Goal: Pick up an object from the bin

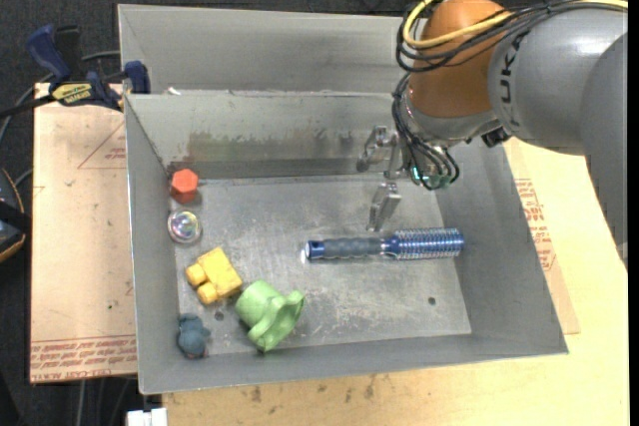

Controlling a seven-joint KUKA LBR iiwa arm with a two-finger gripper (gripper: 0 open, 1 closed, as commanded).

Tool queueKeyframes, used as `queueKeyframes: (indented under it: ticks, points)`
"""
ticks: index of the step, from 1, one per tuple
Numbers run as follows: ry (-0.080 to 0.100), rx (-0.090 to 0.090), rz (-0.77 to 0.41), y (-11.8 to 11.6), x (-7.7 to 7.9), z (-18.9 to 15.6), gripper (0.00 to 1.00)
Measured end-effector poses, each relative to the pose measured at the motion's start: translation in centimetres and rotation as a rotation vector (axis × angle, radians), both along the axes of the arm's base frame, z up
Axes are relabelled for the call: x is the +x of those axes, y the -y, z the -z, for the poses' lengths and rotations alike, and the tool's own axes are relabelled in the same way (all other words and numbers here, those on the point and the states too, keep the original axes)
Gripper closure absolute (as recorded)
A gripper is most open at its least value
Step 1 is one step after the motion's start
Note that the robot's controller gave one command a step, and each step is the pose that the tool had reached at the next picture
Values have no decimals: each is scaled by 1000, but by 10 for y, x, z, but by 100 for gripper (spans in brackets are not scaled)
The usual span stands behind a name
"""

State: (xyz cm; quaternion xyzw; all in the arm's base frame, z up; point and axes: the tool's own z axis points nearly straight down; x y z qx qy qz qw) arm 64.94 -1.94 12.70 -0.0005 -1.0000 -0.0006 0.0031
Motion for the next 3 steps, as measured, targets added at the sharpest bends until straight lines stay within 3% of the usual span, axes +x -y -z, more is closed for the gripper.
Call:
queueKeyframes:
  ticks: [1, 2, 3]
  points:
    - [19, 0, -120, -10, -58, 51, 0]
    - [16, 0, -121, -10, -57, 49, 100]
    - [15, 0, -133, -36, -70, -80, 100]
